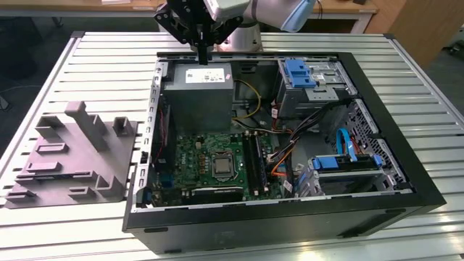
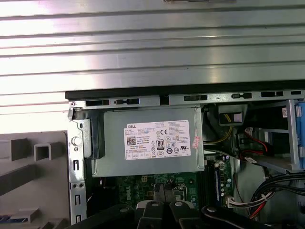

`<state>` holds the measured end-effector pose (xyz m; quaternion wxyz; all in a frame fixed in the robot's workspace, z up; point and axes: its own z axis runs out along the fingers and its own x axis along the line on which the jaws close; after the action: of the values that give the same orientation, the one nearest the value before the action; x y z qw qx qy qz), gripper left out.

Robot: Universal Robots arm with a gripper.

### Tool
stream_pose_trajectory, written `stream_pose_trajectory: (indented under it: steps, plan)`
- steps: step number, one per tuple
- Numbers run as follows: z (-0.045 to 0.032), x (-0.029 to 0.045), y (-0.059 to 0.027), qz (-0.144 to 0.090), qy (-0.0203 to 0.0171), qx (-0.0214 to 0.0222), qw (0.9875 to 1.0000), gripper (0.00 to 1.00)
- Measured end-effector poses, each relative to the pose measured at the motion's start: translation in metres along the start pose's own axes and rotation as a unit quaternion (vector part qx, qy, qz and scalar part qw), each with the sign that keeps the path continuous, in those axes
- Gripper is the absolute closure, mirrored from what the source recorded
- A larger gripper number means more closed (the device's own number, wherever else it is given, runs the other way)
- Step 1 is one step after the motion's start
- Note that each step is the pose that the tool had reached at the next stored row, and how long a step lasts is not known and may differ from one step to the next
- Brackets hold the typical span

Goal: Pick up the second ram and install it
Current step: 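Reach for the second ram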

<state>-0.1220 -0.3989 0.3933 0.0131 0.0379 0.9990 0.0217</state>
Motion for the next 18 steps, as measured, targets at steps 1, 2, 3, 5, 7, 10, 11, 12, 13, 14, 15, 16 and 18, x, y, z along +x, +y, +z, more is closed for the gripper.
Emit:
stream_pose_trajectory:
  steps: [1,2,3,5,7,10,11,12,13,14,15,16,18]
  plan:
    - [0.0,0.0,0.0,0.0,0.0,0.0,1.0,0.9]
    - [0.0,0.0,0.0,0.0,0.0,0.0,1.0,0.9]
    - [0.0,0.0001,0.0,0.0,0.0,0.0,1.0,0.9]
    - [-0.0001,0.0016,-0.0001,0.0,0.0,0.0,1.0,0.9]
    - [-0.0001,0.0044,-0.0003,0.0,0.0,0.0,1.0,0.9]
    - [-0.0003,0.011,-0.0008,0.0,0.0,0.0,1.0,0.9]
    - [-0.0004,0.0133,-0.001,0.0,0.0,0.0,1.0,0.9]
    - [-0.0004,0.0157,-0.0012,0.0,0.0,0.0,1.0,0.9]
    - [-0.0005,0.0183,-0.0014,0.0,0.0,0.0,1.0,0.9]
    - [-0.0006,0.021,-0.0016,0.0,0.0,0.0,1.0,0.9]
    - [-0.0007,0.0237,-0.0018,0.0,0.0,0.0001,1.0,0.9]
    - [-0.0008,0.0266,-0.002,0.0,0.0,0.0,1.0,0.9]
    - [-0.0009,0.0325,-0.0024,0.0,-0.0001,0.0,1.0,0.9]
